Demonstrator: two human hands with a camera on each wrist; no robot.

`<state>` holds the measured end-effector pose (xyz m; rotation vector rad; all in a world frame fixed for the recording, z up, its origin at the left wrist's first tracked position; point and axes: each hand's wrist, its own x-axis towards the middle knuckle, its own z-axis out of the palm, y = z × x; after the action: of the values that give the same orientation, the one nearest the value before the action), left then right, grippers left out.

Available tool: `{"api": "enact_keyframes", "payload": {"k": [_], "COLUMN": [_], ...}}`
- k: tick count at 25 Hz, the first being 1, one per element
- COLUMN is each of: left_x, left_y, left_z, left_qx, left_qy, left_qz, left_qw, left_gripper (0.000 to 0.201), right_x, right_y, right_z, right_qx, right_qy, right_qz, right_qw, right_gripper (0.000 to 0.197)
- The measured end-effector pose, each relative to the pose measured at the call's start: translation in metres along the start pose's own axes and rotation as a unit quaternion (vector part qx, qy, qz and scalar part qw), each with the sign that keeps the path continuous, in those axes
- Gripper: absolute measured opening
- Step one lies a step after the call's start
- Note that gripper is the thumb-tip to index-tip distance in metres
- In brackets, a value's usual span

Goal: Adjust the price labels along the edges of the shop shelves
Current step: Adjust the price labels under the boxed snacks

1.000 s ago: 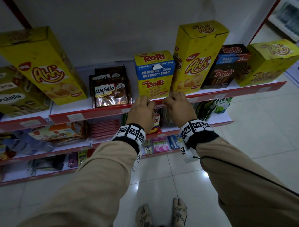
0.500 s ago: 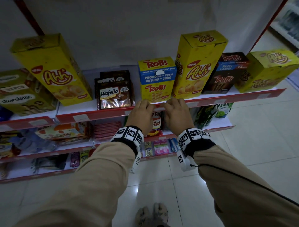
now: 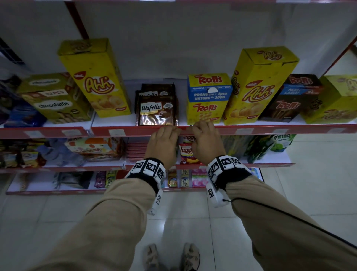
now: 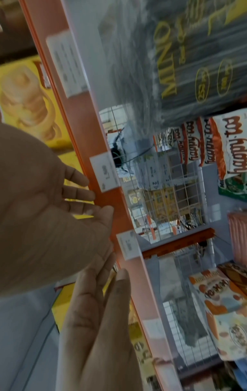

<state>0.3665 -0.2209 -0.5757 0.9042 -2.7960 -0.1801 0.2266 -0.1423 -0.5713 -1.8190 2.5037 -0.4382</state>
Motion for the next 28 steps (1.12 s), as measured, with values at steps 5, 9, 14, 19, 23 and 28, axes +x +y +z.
{"api": "enact_keyframes", "payload": {"k": [5,9,14,19,23,28], "left_x": [-0.007,-0.005,-0.003,0.002,0.000,-0.002], "left_y": [-0.032,-0.043,-0.048,-0.048,-0.057,-0.066], "left_z": [-0.009,-0.016,-0.014,-0.013,-0.012,-0.015], "left_qx": [0.055,0.057,0.072,0.094,0.080,-0.012], "left_qy": [-0.025,-0.066,-0.087,-0.090,-0.073,-0.056], "left_qz": [-0.017,0.005,0.024,0.036,0.061,0.058], "left_qw": [0.998,0.996,0.993,0.991,0.992,0.997], "left_gripper": [0.064,0.064,0.065,0.061,0.061,0.055], "right_x": [0.009,0.009,0.007,0.007,0.014,0.024], "right_y": [-0.026,-0.040,-0.045,-0.052,-0.057,-0.055], "right_z": [0.008,0.020,0.025,0.031,0.027,0.023], "right_qx": [0.032,0.030,-0.030,-0.017,-0.022,-0.047], "right_qy": [0.008,0.008,0.051,0.042,0.041,0.029], "right_qz": [-0.036,-0.039,-0.042,0.014,0.030,0.042], "right_qw": [0.999,0.999,0.997,0.999,0.998,0.998], "right_gripper": [0.041,0.049,0.049,0.050,0.034,0.023]}}
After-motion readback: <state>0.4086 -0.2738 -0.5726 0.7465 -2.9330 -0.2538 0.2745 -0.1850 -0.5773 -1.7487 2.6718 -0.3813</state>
